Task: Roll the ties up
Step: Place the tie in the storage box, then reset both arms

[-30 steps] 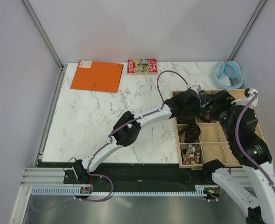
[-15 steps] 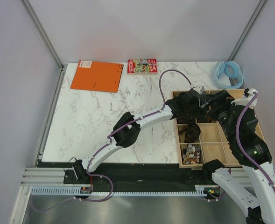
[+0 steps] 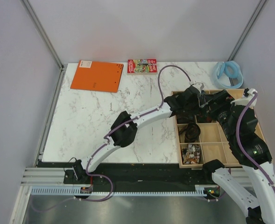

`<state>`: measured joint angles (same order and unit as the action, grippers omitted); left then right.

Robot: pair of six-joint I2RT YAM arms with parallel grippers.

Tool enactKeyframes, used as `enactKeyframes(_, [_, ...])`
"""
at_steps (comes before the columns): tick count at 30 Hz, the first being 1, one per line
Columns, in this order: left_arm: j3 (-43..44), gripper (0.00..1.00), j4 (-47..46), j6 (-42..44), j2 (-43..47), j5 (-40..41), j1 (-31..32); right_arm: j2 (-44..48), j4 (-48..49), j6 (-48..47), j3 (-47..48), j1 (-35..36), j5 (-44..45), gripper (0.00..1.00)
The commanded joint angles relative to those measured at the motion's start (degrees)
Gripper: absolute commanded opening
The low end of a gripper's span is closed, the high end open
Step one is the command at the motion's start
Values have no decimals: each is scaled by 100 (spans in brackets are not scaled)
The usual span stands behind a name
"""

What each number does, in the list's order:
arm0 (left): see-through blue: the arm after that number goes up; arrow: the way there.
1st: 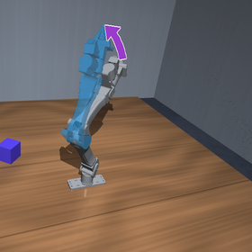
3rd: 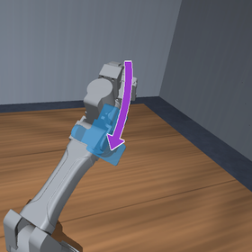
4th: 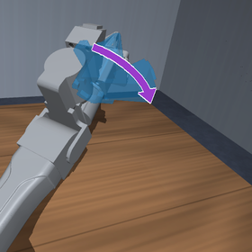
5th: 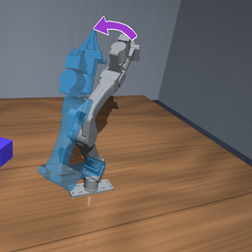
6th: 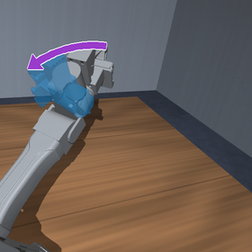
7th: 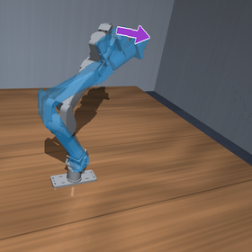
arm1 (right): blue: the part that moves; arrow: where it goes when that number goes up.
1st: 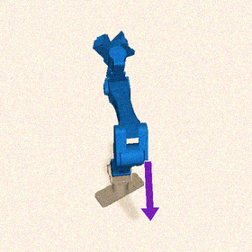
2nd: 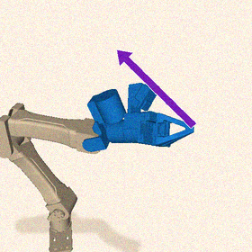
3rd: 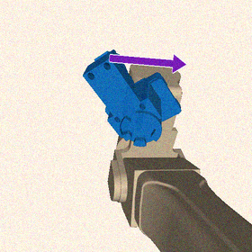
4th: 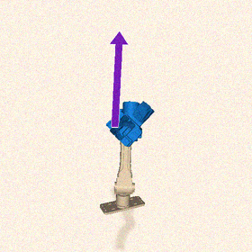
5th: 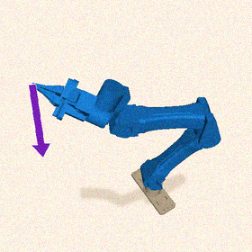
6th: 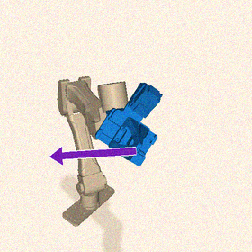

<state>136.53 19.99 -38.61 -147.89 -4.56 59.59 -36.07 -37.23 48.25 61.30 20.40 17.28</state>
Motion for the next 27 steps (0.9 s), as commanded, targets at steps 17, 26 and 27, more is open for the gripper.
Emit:
enactKeyframes(17, [-1916, 99, 67, 653, 2483, 956, -193, -339, 523, 158, 190, -10, -426, 92])
enactKeyframes(26, [-4782, 98, -600, 706, 4800, 1386, -693, -541, 779, 185, 119, -1, -840, 93])
enactKeyframes(27, [-5046, 99, -654, 706, 5014, 1413, -764, -550, 796, 176, 102, -10, -875, 94])
